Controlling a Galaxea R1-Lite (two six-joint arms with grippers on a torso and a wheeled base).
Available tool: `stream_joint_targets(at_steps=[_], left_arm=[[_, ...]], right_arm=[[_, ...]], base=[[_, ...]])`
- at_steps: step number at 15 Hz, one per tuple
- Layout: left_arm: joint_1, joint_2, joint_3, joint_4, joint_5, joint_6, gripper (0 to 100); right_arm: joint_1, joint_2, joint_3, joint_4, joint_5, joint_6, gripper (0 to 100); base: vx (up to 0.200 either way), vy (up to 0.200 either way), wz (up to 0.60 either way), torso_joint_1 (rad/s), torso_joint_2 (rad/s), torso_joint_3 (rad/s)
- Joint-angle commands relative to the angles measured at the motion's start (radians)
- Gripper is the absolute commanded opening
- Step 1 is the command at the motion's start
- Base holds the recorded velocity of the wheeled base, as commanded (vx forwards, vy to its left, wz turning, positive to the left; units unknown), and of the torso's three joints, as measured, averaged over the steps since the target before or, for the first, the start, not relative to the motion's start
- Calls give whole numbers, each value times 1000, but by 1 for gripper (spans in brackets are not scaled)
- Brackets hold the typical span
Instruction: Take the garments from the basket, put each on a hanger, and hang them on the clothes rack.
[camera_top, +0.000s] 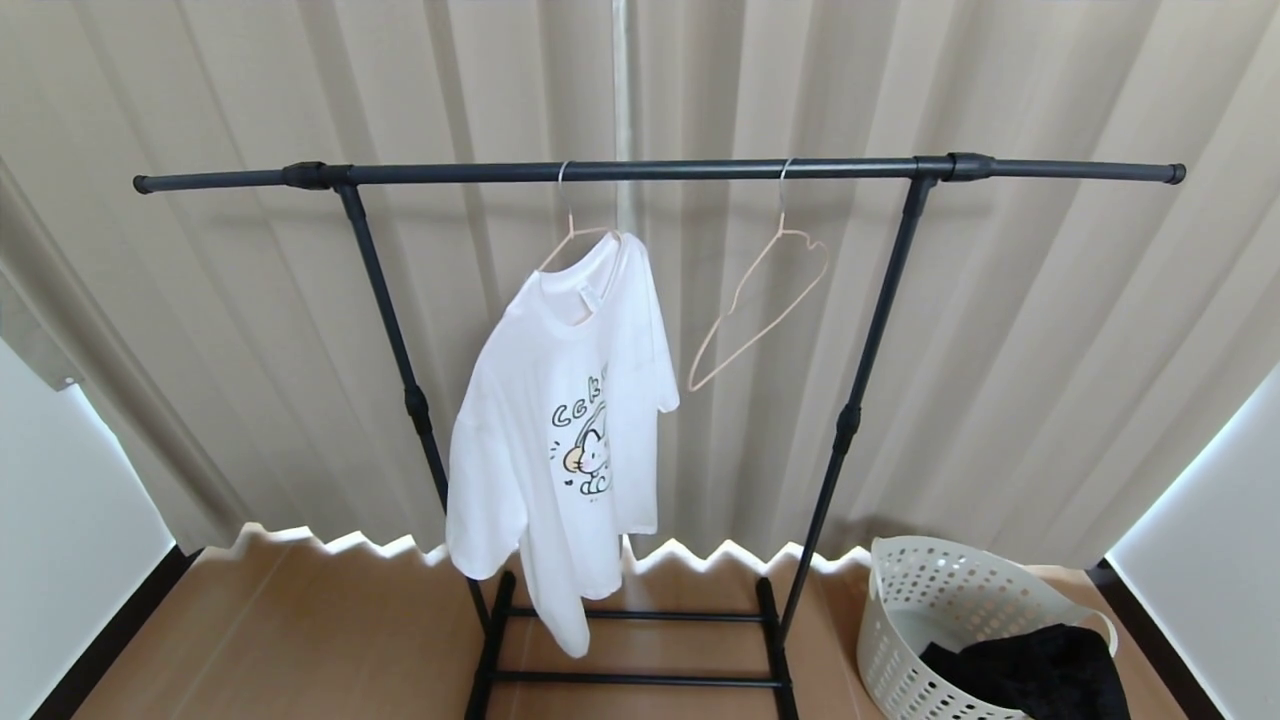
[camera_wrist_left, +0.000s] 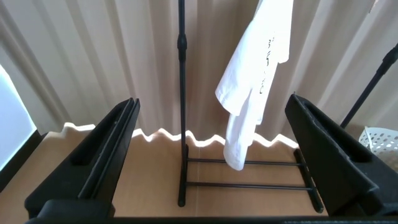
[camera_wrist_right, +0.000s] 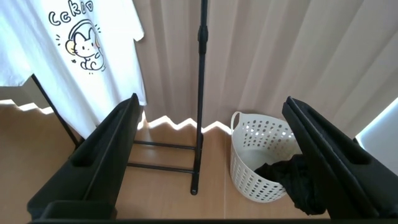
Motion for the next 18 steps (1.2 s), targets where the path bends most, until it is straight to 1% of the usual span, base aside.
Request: stream_joint_targets(at_steps=[1,5,12,18], left_arm=[[0,3,0,-1,0,0,100],[0,5,0,-1,0,0,100],[0,5,0,-1,0,0,100],[2,3,0,-1,3,-2,100]], right_arm=[[0,-1,0,-1,0,0,100],[0,-1,0,-1,0,-2,100],[0,-1,0,-1,0,-2,100],[0,-1,0,-1,2,-5,100]], base=[[0,0,0,-173,388,207],[0,0,0,-190,448,261],[0,0,0,-219,547,322],[0,0,0,-176,512,326]])
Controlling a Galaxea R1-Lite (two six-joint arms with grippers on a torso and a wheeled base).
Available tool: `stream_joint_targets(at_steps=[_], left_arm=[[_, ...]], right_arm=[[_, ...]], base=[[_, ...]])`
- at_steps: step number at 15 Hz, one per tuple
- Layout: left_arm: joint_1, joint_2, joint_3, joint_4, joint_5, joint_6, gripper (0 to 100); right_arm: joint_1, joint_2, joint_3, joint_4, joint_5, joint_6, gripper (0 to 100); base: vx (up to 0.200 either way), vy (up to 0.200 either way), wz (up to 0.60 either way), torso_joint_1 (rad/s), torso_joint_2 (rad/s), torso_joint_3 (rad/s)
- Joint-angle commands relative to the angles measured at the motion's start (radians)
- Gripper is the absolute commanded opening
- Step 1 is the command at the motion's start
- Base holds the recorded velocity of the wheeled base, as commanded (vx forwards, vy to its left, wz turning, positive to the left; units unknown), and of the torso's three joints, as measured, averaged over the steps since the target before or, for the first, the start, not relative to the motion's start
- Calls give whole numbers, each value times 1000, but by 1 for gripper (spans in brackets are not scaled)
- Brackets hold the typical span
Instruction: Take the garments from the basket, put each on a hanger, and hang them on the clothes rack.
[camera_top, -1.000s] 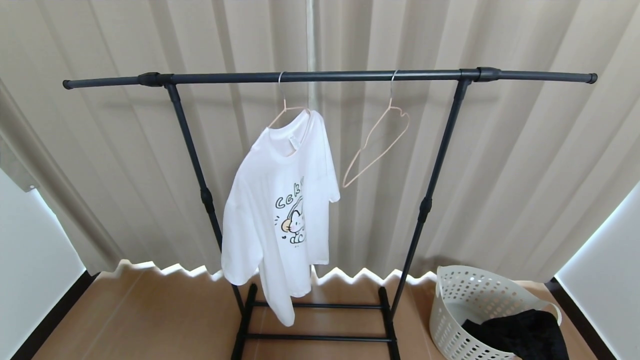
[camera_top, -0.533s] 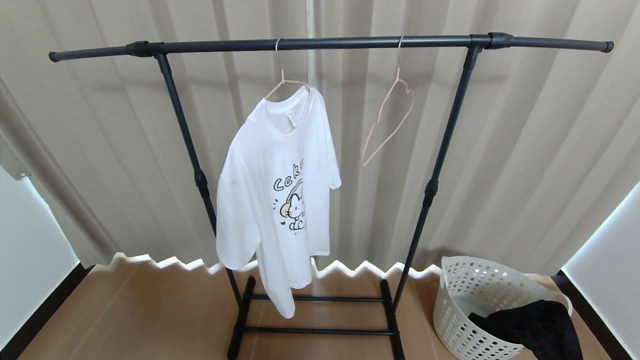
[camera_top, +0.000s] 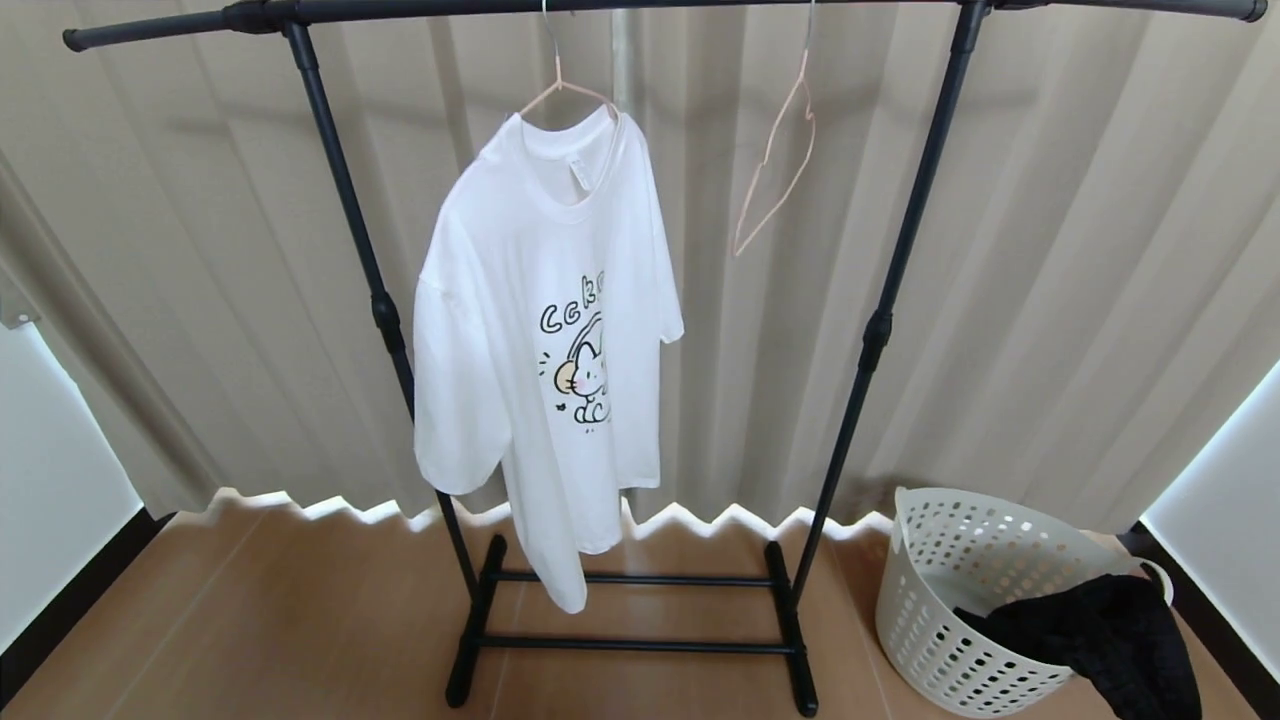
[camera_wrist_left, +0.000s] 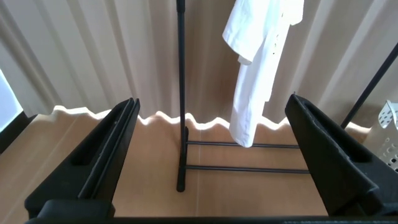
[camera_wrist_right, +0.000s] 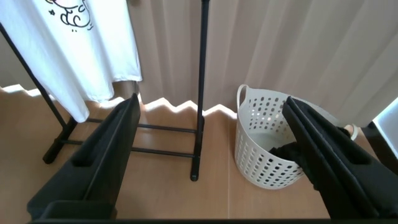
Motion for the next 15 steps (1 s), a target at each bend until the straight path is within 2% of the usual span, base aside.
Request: stream_joint_targets(at_steps=[1,9,13,15], left_arm=[[1,2,0,-1,2,-1,100],[1,2,0,-1,-3,2,100],[0,2,0,-1,-3,2,100],[0,2,0,-1,-2,2,100]], right_arm=[[0,-1,0,0,0,0,100],[0,-1,0,0,0,-2,100],[0,-1,1,0,0,-2,100],[0,-1,1,0,0,-2,100]], base=[[0,0,0,-159,486,334],[0,0,0,-118,475,347],[0,0,0,-43,431,381],[0,0,0,-15,178,164]])
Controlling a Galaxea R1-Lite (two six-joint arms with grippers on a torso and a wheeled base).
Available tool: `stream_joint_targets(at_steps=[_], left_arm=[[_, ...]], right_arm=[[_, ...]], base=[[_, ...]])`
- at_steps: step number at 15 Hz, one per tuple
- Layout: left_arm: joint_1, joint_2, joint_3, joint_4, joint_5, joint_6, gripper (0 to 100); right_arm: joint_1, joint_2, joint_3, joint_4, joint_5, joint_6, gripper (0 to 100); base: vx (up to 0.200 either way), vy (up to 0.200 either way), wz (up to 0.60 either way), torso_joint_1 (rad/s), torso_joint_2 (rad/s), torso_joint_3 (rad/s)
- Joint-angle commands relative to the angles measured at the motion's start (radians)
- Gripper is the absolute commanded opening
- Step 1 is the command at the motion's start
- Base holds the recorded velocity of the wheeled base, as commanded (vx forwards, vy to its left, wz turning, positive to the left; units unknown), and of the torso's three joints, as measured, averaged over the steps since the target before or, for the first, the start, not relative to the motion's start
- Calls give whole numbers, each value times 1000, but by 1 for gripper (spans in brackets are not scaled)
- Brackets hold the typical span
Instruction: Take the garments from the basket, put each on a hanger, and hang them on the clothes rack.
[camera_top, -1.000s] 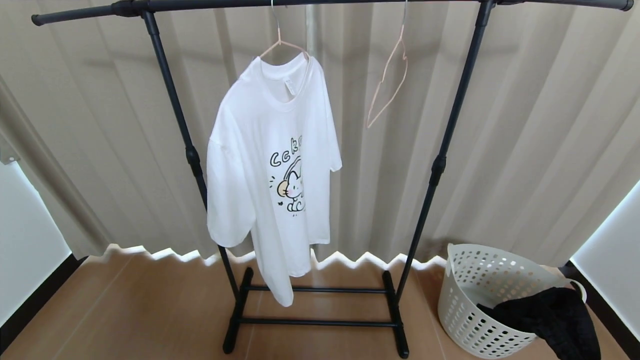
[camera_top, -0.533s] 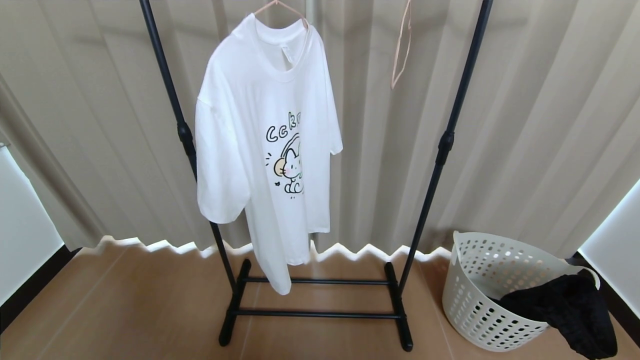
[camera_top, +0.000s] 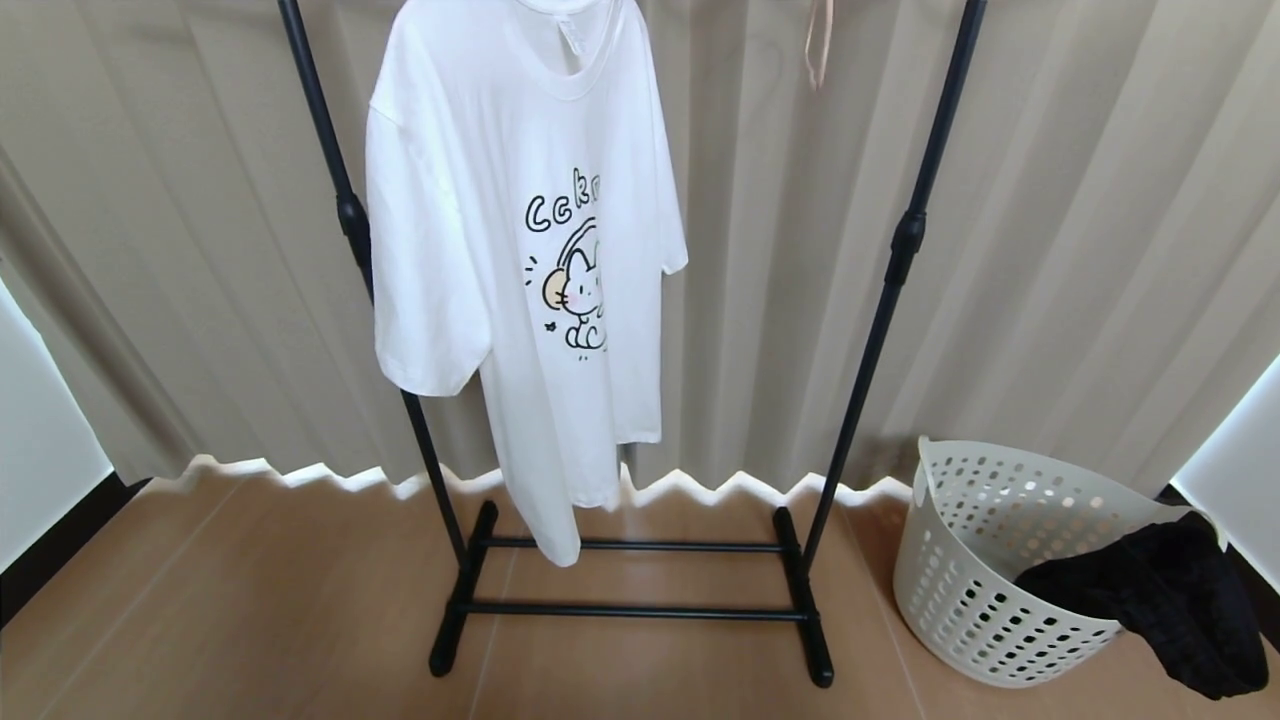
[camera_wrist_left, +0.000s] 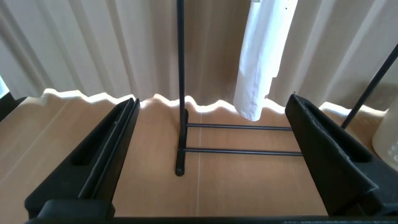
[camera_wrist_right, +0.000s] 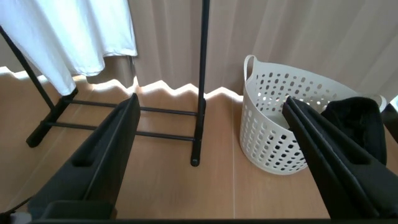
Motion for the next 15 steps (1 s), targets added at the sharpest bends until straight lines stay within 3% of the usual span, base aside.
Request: stream_joint_targets(at_steps=[1,11,15], left_arm=[[0,2,0,0,1,0,100],[1,2,0,0,-2,0,100],[1,2,0,1,-2,0,100]], right_arm=[[0,0,-1,0,1,0,100],[0,0,1,0,1,3,100],[0,0,-1,0,1,3,100]], base=[[0,0,0,-7,71,61],[0,0,-600,0,11,12],[50,0,0,-2,1,1]])
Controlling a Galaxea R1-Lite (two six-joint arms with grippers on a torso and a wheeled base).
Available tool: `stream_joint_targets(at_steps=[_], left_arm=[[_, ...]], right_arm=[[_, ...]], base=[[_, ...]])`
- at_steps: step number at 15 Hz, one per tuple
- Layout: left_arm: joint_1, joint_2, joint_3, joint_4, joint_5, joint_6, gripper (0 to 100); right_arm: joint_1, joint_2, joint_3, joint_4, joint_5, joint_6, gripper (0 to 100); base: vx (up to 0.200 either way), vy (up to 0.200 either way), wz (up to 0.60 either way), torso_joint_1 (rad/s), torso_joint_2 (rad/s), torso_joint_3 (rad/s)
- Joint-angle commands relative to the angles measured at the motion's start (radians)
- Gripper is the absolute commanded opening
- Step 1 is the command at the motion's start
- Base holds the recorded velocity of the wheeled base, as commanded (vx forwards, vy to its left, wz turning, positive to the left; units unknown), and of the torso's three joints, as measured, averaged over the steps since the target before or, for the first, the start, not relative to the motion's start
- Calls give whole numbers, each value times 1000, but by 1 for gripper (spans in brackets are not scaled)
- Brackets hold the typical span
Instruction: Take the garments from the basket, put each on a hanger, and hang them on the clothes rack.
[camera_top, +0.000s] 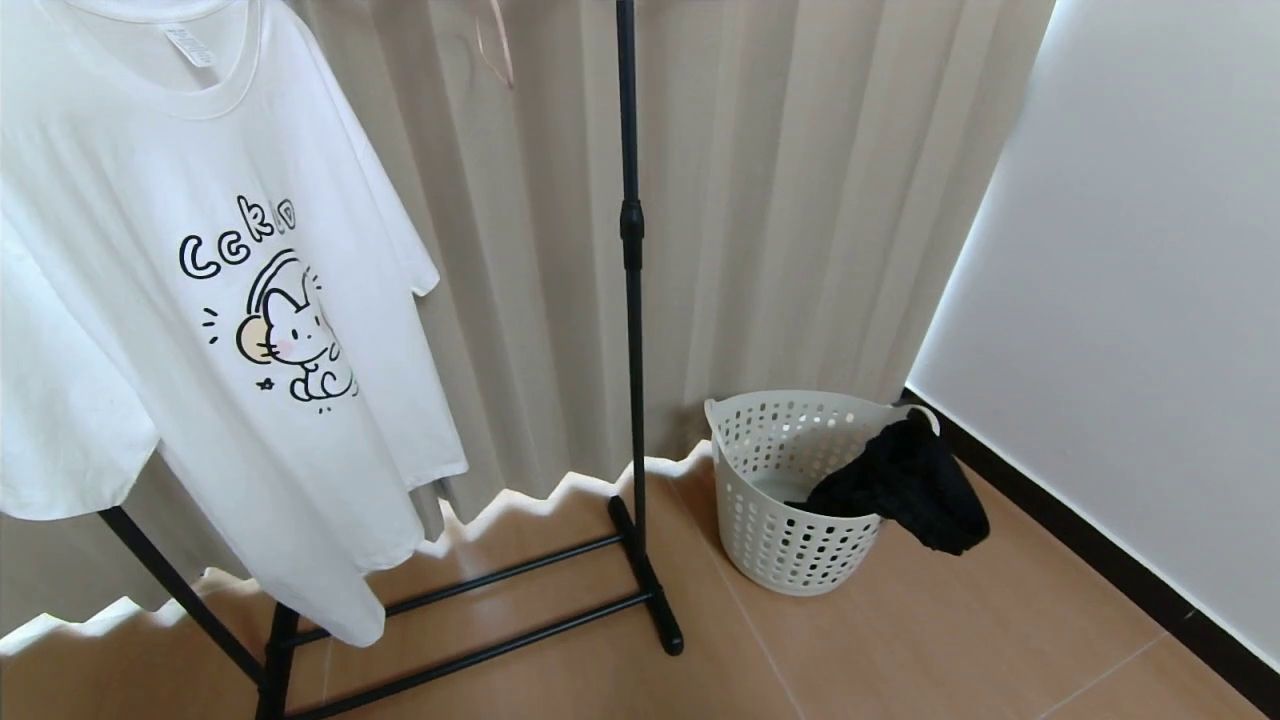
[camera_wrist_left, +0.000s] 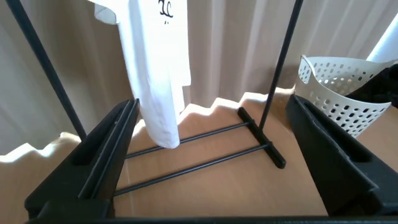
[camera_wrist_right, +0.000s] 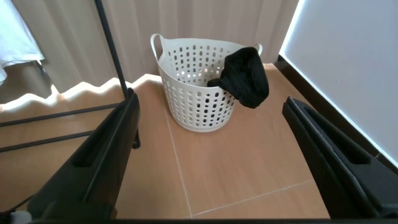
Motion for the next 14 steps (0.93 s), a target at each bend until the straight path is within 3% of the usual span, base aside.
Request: stream_joint_targets(at_steps=[1,4,8,11,14], left_arm=[[0,2,0,-1,0,0,100],[0,3,0,-1,1,1,100],[0,2,0,-2,4,-2,100],[0,2,0,-2,4,-2,100],[0,2,0,-1,4,-2,100]], right_arm=[[0,0,-1,1,0,1,100],[0,0,0,1,0,1,100],[0,0,0,1,0,-1,100],[0,0,-1,1,0,-1,100],[0,0,-1,1,0,-1,100]], base=[[200,0,0,2,7,2],[200,0,0,1,1,7],[0,0,0,0,0,0],[0,0,-400,-2,0,3],[0,-200,0,2,4,4]])
